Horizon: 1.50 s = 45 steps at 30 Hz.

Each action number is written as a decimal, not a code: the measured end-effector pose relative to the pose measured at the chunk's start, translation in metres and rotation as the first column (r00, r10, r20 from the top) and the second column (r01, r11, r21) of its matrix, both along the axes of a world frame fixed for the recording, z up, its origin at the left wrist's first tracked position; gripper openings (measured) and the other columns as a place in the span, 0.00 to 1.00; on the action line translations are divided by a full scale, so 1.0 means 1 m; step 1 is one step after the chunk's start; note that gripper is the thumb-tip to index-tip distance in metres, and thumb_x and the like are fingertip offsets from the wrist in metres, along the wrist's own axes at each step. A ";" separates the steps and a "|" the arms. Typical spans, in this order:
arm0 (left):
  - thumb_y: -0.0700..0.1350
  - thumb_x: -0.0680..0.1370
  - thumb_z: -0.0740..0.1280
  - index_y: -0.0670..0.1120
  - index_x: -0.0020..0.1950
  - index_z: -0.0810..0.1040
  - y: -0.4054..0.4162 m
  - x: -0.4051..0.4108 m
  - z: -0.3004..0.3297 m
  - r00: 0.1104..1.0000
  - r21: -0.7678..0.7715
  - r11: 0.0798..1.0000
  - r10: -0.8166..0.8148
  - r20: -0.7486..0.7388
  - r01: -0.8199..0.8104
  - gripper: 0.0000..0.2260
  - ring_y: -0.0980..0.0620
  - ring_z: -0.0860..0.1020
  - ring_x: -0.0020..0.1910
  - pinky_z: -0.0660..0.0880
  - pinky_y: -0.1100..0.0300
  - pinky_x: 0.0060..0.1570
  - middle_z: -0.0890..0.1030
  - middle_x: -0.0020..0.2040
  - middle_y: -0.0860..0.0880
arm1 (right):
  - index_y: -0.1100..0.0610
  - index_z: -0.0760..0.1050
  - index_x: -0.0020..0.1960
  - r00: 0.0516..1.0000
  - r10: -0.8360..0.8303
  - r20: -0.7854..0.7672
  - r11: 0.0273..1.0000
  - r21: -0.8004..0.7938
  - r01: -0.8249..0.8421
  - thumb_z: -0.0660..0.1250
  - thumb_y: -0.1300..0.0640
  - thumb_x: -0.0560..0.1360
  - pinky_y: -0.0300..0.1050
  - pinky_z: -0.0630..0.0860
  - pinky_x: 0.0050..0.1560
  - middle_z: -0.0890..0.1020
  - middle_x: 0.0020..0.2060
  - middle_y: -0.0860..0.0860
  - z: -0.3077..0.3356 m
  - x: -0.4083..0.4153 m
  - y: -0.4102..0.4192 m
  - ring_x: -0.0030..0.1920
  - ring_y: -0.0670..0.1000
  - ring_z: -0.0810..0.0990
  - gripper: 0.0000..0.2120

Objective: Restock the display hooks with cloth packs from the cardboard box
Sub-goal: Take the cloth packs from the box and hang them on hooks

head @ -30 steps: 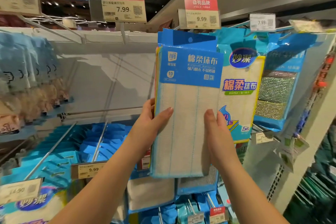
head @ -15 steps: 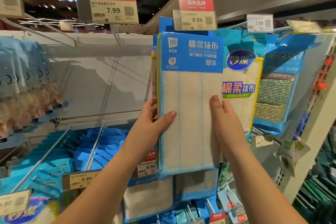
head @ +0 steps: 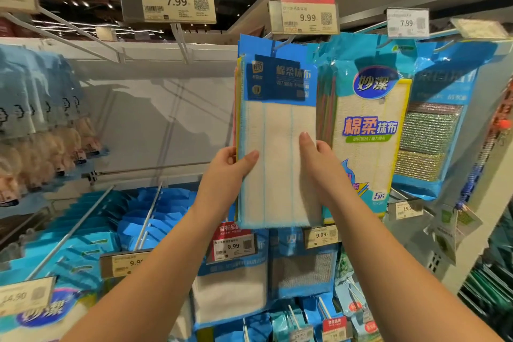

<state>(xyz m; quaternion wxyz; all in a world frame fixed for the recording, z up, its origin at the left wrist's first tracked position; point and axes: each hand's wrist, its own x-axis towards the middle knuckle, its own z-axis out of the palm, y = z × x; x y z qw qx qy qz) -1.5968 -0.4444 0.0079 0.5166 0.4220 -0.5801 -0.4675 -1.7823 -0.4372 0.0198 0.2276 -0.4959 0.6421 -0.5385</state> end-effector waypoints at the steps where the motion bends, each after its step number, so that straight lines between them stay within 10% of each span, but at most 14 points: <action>1: 0.52 0.78 0.71 0.48 0.63 0.77 -0.009 0.000 -0.001 1.000 0.003 1.000 0.010 -0.008 -0.010 0.16 0.53 0.85 0.49 0.82 0.49 0.53 0.86 0.52 0.53 | 0.56 0.65 0.74 1.000 0.001 -0.005 1.000 0.025 -0.001 0.51 0.34 0.80 0.51 0.68 0.62 0.73 0.69 0.55 0.001 0.003 -0.009 0.69 0.57 0.71 0.32; 9: 0.51 0.78 0.71 0.52 0.55 0.79 -0.067 0.001 -0.014 0.996 -0.024 0.998 0.067 0.054 -0.066 0.07 0.51 0.84 0.49 0.80 0.44 0.56 0.86 0.49 0.51 | 0.61 0.61 0.75 1.000 -0.011 0.026 0.996 0.090 0.009 0.51 0.42 0.84 0.47 0.65 0.57 0.71 0.71 0.59 0.006 0.020 -0.060 0.69 0.60 0.70 0.28; 16: 0.57 0.71 0.70 0.46 0.63 0.74 -0.091 0.001 -0.019 0.994 0.129 0.991 0.013 0.113 -0.027 0.24 0.45 0.82 0.54 0.78 0.41 0.59 0.83 0.54 0.45 | 0.62 0.61 0.74 0.998 -0.046 0.053 0.989 0.143 0.038 0.51 0.44 0.84 0.52 0.68 0.65 0.71 0.70 0.60 0.004 0.029 -0.059 0.66 0.62 0.71 0.26; 24: 0.60 0.80 0.64 0.41 0.68 0.71 -0.059 0.022 -0.023 0.917 0.141 0.984 0.048 0.395 -0.112 0.26 0.48 0.77 0.45 0.74 0.54 0.41 0.79 0.52 0.46 | 0.62 0.52 0.78 0.997 -0.077 -0.007 0.959 0.272 0.076 0.53 0.41 0.82 0.55 0.66 0.70 0.64 0.75 0.59 -0.023 0.038 -0.015 0.72 0.62 0.66 0.34; 29: 0.55 0.82 0.63 0.44 0.71 0.71 0.022 0.059 -0.031 0.883 -0.028 0.989 0.142 0.448 -0.144 0.22 0.56 0.74 0.39 0.68 0.60 0.36 0.78 0.56 0.48 | 0.55 0.68 0.62 0.997 0.025 -0.071 0.982 0.187 -0.011 0.55 0.44 0.81 0.48 0.67 0.48 0.75 0.49 0.51 -0.047 0.047 0.054 0.52 0.53 0.71 0.17; 33: 0.51 0.81 0.66 0.47 0.67 0.76 0.114 0.102 -0.072 0.893 -0.017 0.987 0.150 0.425 -0.157 0.16 0.49 0.78 0.52 0.70 0.58 0.44 0.79 0.56 0.51 | 0.62 0.72 0.67 0.973 0.144 -0.180 0.971 0.214 -0.104 0.58 0.48 0.82 0.53 0.72 0.60 0.79 0.61 0.58 -0.075 0.075 0.140 0.57 0.58 0.77 0.21; 39: 0.50 0.80 0.67 0.47 0.64 0.78 0.280 0.163 -0.173 0.807 0.169 0.966 0.060 0.588 -0.195 0.14 0.45 0.80 0.54 0.71 0.58 0.45 0.82 0.57 0.46 | 0.57 0.75 0.66 0.878 0.383 -0.286 0.868 0.438 -0.236 0.61 0.51 0.81 0.40 0.66 0.50 0.80 0.58 0.51 -0.179 0.122 0.275 0.57 0.52 0.77 0.17; 45: 0.51 0.81 0.65 0.48 0.70 0.74 0.428 0.248 -0.231 0.638 0.332 0.904 -0.090 0.765 -0.270 0.18 0.46 0.79 0.60 0.71 0.59 0.53 0.79 0.66 0.47 | 0.62 0.77 0.59 0.728 0.626 -0.281 0.690 0.634 -0.349 0.60 0.52 0.81 0.47 0.68 0.47 0.80 0.50 0.56 -0.255 0.200 0.382 0.53 0.56 0.77 0.15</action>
